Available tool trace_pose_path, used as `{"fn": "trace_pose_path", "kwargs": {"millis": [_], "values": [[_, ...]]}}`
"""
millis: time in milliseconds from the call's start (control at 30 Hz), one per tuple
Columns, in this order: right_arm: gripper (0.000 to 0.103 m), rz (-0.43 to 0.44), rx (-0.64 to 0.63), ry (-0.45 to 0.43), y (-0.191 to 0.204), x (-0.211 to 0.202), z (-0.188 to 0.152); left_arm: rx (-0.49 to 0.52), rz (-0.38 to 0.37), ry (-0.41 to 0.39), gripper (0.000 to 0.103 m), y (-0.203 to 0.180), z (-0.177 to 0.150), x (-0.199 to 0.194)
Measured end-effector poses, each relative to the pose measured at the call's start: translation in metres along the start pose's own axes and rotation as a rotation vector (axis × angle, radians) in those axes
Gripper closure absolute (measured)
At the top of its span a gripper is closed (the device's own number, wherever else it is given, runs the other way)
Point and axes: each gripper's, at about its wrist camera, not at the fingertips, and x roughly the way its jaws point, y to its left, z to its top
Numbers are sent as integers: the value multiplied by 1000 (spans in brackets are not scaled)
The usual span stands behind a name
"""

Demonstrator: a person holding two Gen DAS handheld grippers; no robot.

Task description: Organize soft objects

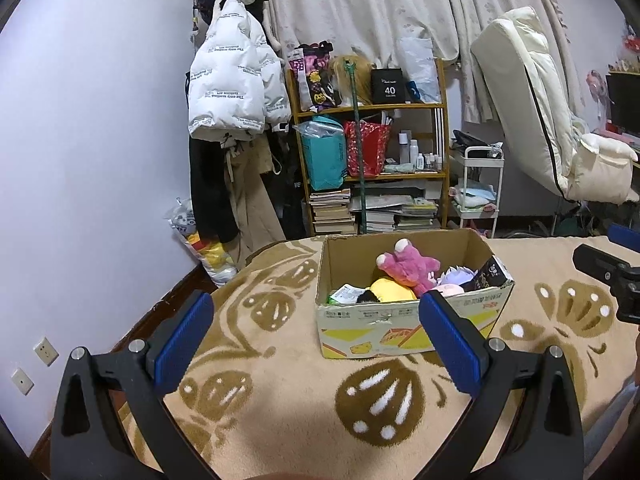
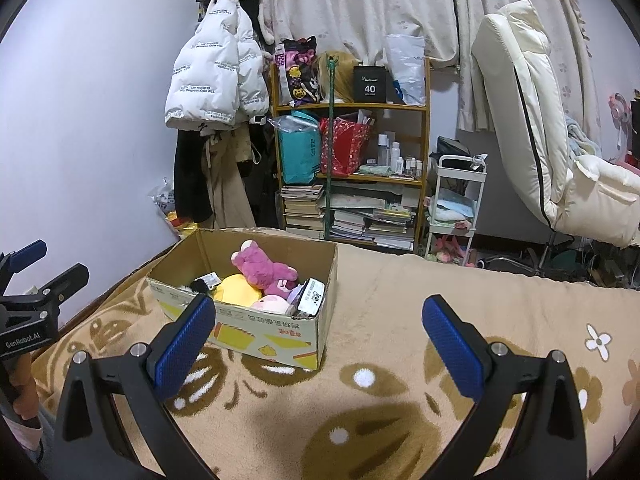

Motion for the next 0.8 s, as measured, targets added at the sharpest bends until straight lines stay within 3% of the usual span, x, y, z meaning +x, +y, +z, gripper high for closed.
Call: {"fn": "trace_pose_path", "kwargs": {"millis": [800], "values": [[0, 3, -2, 1, -5, 0, -1, -5, -19, 15, 2, -2, -5, 1]]}}
